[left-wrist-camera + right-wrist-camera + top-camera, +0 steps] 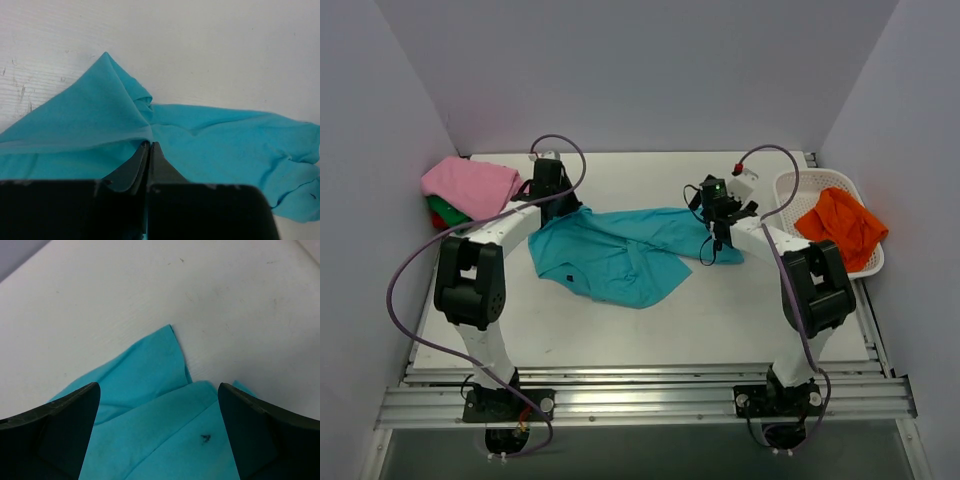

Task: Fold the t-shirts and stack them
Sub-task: Flatten the tshirt out

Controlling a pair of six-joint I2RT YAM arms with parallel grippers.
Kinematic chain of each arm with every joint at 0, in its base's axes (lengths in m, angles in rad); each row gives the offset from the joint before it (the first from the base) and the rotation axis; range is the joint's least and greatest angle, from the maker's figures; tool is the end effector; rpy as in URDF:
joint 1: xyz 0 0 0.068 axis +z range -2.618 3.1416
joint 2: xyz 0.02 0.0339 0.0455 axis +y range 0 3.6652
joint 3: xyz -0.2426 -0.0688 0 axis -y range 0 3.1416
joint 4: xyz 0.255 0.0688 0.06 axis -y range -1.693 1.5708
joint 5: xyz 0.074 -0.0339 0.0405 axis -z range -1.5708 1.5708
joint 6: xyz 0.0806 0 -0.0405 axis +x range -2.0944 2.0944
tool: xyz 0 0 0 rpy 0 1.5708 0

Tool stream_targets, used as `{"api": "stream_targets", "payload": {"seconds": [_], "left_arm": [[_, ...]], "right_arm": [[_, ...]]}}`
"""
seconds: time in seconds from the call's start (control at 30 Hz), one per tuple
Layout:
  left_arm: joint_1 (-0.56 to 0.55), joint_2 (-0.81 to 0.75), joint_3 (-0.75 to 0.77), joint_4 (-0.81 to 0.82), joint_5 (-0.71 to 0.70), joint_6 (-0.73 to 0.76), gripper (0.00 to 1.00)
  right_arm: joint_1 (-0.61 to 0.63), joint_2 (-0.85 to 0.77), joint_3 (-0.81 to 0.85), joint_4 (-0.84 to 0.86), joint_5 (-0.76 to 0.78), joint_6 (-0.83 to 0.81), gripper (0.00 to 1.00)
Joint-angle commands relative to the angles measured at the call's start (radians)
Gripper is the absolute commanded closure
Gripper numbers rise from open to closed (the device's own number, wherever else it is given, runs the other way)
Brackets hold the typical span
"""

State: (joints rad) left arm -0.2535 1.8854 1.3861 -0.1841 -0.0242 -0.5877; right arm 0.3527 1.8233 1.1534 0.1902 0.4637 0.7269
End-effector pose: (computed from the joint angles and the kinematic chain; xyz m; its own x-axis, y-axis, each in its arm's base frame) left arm 0.4531 -0.1154 0.1772 -0.6376 -0.4074 -0.6538 -0.1454 0.8971 -0.4172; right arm 0.4323 0.1207 0.1697 -0.2815 0.5298 -0.8001 0.3352 0.8356 0.4353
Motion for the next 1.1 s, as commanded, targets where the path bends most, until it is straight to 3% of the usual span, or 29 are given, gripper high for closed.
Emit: {"api": "stream_targets", "payload": {"seconds": [0.0,0.13,0.27,0.33,0.37,0.4,0.5,0.53,0.63,0.8,0.87,0.97,1.0,1.07], "left_arm": [[0.008,-0.002,0.007,0.057,0.012,0.002,0.98],[0.008,-0.011,-0.001,0.060,0.009,0.003,0.98],[0.011,-0.009,-0.006,0.063,0.010,0.005,0.98],[0.013,0.000,0.001,0.064,0.013,0.005,0.98],[0.013,0.003,0.002,0.066,0.018,0.003,0.98],[0.013,0.007,0.007,0.066,0.023,0.003,0.98],[0.013,0.011,0.007,0.072,0.024,0.002,0.98],[0.013,0.009,0.005,0.074,0.024,0.000,0.98],[0.013,0.003,-0.001,0.078,0.044,-0.004,0.98],[0.013,-0.011,-0.013,0.078,0.053,-0.003,0.98],[0.014,-0.014,-0.015,0.080,0.052,-0.001,0.98],[0.014,-0.014,-0.016,0.084,0.053,-0.003,0.98],[0.014,-0.012,-0.015,0.087,0.053,-0.003,0.98],[0.013,-0.011,-0.015,0.089,0.064,-0.006,0.98]], "right_arm": [[0.006,-0.090,-0.038,0.014,0.095,-0.044,0.00],[0.012,-0.099,-0.037,-0.072,0.167,0.000,0.00],[0.072,-0.311,-0.167,0.061,0.194,-0.050,0.00],[0.126,-0.428,-0.262,0.257,0.263,-0.101,0.00],[0.170,-0.547,-0.397,0.353,0.271,-0.178,0.00],[0.178,-0.599,-0.473,0.576,0.256,-0.219,0.00],[0.125,-0.694,-0.656,0.800,0.055,-0.261,0.00],[0.100,-0.687,-0.652,0.793,-0.068,-0.259,0.00],[0.052,-0.593,-0.545,0.683,-0.209,-0.279,0.00],[0.049,-0.496,-0.486,0.709,-0.301,-0.311,0.00],[0.045,-0.454,-0.454,0.675,-0.242,-0.305,0.00],[0.016,-0.312,-0.258,0.403,-0.065,-0.267,0.00],[0.000,-0.262,-0.189,0.221,0.026,-0.255,0.00],[-0.046,-0.118,-0.006,0.082,0.065,-0.225,0.00]]}}
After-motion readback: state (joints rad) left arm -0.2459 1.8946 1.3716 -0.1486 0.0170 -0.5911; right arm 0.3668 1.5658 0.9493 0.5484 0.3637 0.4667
